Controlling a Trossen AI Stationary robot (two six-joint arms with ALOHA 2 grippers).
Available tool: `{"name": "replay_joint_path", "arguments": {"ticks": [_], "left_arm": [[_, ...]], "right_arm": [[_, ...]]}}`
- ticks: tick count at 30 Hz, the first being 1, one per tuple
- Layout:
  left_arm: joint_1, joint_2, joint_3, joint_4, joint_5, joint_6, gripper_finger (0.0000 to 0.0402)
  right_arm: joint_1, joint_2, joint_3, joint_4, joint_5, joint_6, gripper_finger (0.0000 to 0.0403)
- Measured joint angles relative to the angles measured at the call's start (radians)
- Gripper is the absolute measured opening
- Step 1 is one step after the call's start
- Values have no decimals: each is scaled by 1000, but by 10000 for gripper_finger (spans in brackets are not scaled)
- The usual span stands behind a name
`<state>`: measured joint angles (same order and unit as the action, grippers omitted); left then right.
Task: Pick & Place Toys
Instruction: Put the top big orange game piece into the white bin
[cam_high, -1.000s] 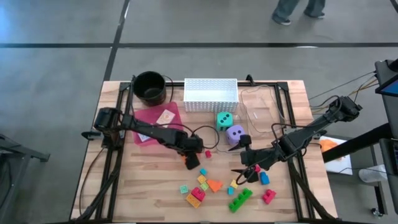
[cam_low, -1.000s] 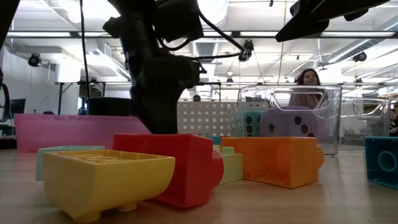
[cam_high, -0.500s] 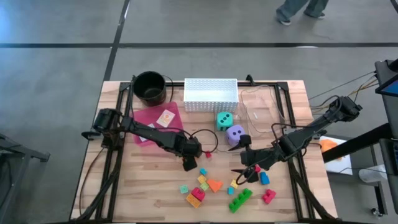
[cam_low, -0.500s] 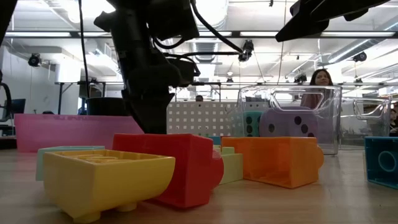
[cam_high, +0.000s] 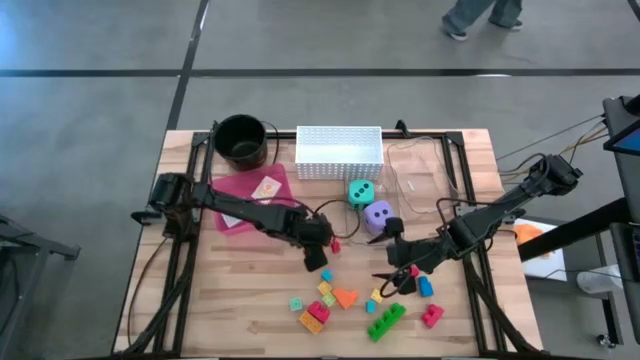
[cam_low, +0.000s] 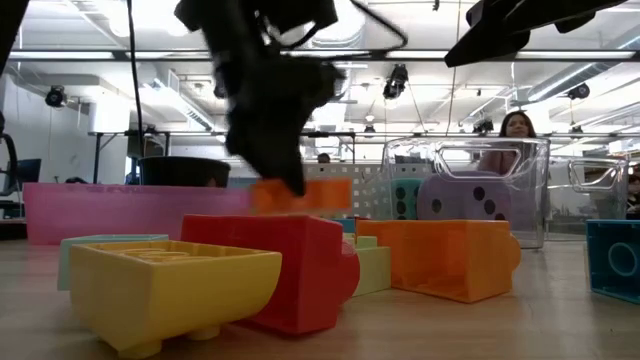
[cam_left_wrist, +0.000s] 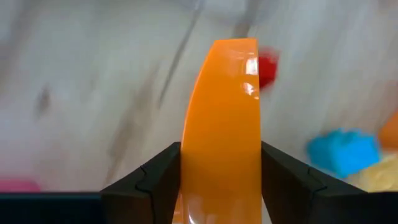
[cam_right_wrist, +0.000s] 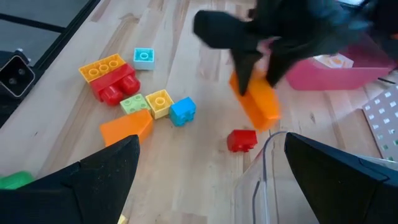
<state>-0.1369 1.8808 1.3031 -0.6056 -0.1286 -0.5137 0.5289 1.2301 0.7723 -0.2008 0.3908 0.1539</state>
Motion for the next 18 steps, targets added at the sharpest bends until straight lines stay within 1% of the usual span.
{"name": "replay_joint_path", "arguments": {"ticks": [5,9,13,16,18], "left_arm": [[95,-4,114,-17,-34,112,195],[202,-4,223,-45,-70,227,185],[323,-4,318,-48,-79,327,176],[418,-4,357,-46,-79,397,176],[480,-4,361,-42,-75,439,180]], "right_arm": [[0,0,0,2,0,0,400],[0,0,0,2,0,0,400],[0,0,0,2,0,-1,400],[0,0,0,1,0,-1,400],[0,0,0,1,0,-8,400]]}}
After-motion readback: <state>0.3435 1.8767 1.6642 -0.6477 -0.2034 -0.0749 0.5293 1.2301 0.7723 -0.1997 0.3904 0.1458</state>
